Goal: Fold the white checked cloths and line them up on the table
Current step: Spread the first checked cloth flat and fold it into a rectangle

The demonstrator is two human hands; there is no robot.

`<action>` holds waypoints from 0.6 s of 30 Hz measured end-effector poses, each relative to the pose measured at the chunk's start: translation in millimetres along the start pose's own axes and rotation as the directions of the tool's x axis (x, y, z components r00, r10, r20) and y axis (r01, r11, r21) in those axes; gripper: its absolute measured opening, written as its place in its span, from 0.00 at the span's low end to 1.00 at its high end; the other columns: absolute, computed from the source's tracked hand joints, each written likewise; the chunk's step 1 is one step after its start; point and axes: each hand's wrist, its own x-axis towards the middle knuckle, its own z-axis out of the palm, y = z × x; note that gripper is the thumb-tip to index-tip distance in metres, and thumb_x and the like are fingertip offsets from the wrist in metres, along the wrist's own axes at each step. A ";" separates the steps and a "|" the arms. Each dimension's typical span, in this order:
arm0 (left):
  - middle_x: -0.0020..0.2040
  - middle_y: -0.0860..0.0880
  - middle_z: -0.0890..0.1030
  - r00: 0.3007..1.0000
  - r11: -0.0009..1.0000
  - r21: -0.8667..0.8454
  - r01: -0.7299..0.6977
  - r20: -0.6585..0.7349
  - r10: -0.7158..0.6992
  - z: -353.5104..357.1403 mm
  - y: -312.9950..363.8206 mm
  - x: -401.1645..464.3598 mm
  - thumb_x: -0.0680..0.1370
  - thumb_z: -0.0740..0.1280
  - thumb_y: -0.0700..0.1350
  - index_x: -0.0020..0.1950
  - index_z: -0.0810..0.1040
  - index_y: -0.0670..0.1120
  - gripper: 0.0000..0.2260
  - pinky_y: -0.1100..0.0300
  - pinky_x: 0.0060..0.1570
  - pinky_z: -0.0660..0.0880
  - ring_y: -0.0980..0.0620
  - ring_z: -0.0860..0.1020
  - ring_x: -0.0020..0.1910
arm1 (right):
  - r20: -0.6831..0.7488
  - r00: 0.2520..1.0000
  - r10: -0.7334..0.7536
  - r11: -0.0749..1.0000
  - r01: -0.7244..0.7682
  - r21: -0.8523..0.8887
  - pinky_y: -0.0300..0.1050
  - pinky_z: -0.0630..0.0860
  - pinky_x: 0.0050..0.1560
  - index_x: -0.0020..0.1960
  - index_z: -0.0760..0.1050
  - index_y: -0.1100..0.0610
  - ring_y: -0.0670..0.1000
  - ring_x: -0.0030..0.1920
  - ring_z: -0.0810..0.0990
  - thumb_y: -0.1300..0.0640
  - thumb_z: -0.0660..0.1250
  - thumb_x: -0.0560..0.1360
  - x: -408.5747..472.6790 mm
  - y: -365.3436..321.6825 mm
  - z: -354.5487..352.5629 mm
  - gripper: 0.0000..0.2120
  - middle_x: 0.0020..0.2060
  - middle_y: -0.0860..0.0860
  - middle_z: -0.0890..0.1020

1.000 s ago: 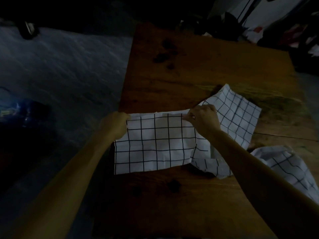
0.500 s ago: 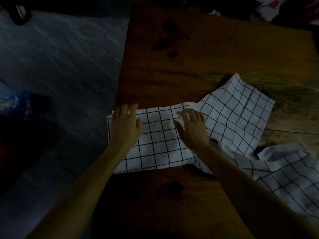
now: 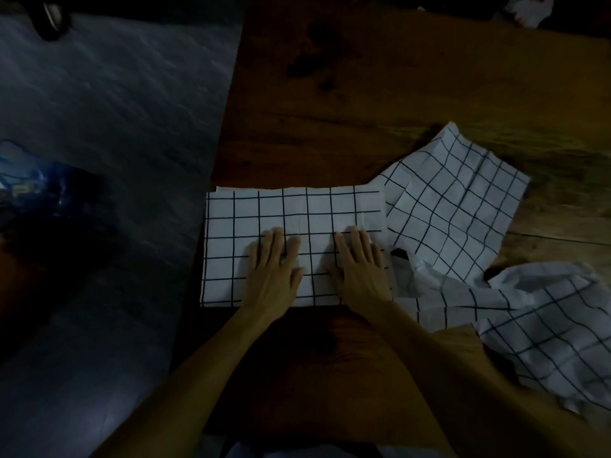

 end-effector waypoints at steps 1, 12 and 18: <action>0.77 0.38 0.50 1.000 1.000 0.004 -0.003 -0.004 0.003 2.6 -2.1 0.4 0.79 0.43 0.61 0.77 0.51 0.48 0.29 0.41 0.72 0.46 0.40 0.46 0.76 | -0.002 1.000 0.004 1.000 -0.004 0.003 0.54 0.38 0.74 0.77 0.41 0.50 0.57 0.76 0.38 0.37 0.44 0.79 -1.3 0.7 2.5 0.32 0.77 0.55 0.41; 0.77 0.38 0.51 0.996 0.998 0.003 -0.062 -0.056 0.062 13.6 -14.2 8.8 0.78 0.59 0.54 0.77 0.52 0.47 0.31 0.40 0.73 0.48 0.40 0.47 0.76 | -0.094 0.992 -0.090 0.995 0.094 0.040 0.56 0.40 0.74 0.78 0.46 0.51 0.56 0.76 0.38 0.39 0.40 0.77 23.0 -34.4 3.9 0.32 0.77 0.57 0.45; 0.77 0.39 0.53 0.995 0.996 0.035 -0.081 -0.057 0.083 16.7 -15.4 14.6 0.80 0.42 0.61 0.76 0.51 0.49 0.28 0.43 0.73 0.45 0.41 0.48 0.76 | -0.100 0.995 -0.017 0.997 0.024 0.067 0.54 0.37 0.74 0.78 0.44 0.48 0.55 0.76 0.37 0.36 0.40 0.78 21.3 -23.7 13.8 0.32 0.77 0.55 0.42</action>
